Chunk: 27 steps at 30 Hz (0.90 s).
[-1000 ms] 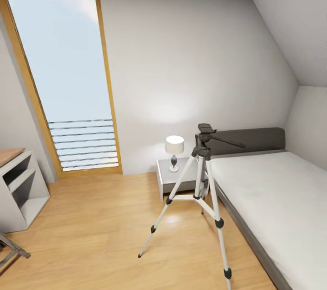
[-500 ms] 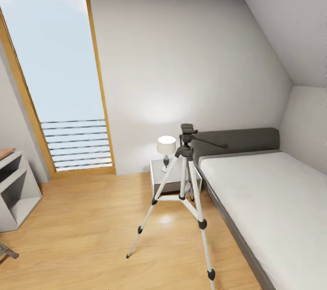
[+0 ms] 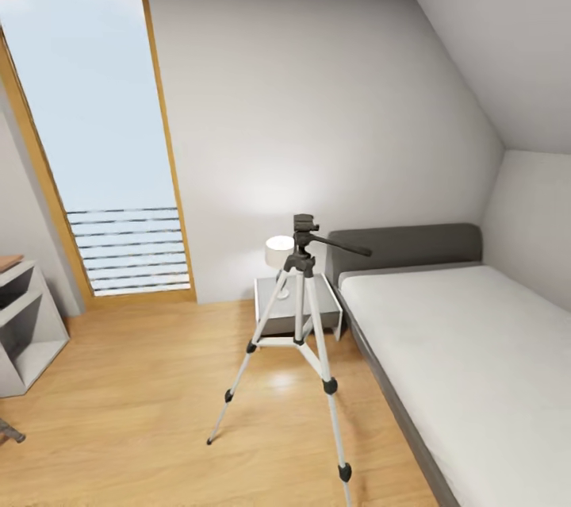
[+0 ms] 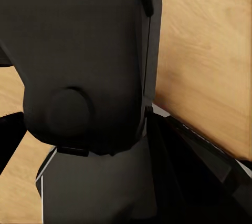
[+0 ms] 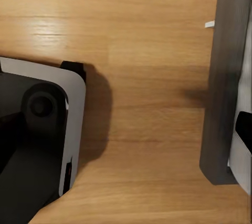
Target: Attach the digital camera to the camera tripod in the bedroom.
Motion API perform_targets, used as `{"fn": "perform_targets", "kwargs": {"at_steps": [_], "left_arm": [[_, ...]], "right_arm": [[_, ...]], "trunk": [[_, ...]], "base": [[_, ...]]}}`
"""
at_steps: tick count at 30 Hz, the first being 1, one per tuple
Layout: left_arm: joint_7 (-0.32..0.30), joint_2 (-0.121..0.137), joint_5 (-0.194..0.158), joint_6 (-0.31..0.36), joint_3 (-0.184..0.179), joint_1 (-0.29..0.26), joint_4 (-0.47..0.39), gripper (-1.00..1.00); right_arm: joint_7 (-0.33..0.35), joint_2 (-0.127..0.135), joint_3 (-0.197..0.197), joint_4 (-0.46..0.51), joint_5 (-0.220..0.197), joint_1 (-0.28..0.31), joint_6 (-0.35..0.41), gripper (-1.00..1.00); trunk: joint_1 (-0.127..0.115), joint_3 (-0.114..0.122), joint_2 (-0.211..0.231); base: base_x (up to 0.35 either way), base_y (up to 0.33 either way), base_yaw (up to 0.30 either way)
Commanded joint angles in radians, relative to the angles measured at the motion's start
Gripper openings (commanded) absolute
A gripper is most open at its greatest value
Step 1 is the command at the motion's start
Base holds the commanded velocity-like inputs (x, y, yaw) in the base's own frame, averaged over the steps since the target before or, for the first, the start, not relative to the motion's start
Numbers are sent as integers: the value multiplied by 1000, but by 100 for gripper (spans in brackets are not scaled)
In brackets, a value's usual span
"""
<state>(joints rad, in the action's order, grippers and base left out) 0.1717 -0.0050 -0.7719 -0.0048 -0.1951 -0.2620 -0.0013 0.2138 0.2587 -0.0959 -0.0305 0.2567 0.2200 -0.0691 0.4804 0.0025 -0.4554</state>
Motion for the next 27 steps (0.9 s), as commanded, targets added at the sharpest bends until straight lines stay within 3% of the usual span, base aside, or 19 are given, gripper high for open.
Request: {"fn": "perform_targets", "kwargs": {"at_steps": [1,11,27], "left_arm": [[5,0,-5,0,-9,0,0,-100],[5,1,-7,0,-9,0,0,-100],[3,0,-4,-1,-10,0,0,-100]], "right_arm": [[2,1,-8,-3,9,1,-6,100],[1,1,-8,-3,9,1,-6,100],[1,1,-8,-3,9,1,-6,100]], "trunk": [[0,0,-1],[0,0,-1],[0,0,-1]], "base": [[-16,-59,176],[-5,-19,204],[15,-1,22]]}}
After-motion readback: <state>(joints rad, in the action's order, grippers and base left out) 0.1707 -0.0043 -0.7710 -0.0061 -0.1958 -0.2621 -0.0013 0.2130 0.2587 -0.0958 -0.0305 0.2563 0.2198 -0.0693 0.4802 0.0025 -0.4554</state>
